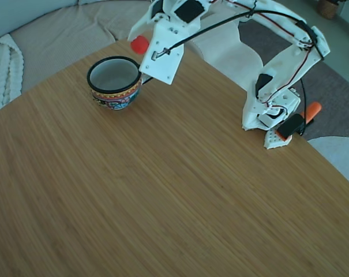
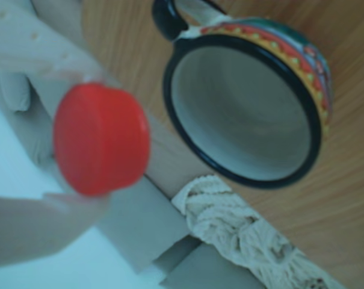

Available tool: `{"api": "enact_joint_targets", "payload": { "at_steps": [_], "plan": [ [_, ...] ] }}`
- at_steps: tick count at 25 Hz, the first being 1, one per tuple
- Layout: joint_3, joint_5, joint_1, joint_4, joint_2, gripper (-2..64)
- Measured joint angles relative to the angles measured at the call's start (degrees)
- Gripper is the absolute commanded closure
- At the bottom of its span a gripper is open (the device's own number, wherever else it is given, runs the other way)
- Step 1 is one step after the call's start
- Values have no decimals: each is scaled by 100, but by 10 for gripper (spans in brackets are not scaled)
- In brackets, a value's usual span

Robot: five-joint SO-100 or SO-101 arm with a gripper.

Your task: Grasp a red cap and put it in the cup.

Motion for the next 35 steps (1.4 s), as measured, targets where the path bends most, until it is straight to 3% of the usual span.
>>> {"api": "enact_joint_targets", "payload": {
  "at_steps": [11, 23, 35],
  "plan": [
    [-62, 0, 0, -580, -1310, 619],
    [-290, 0, 9, -580, -1529, 619],
    [-290, 0, 554, -580, -1969, 619]
  ]
}}
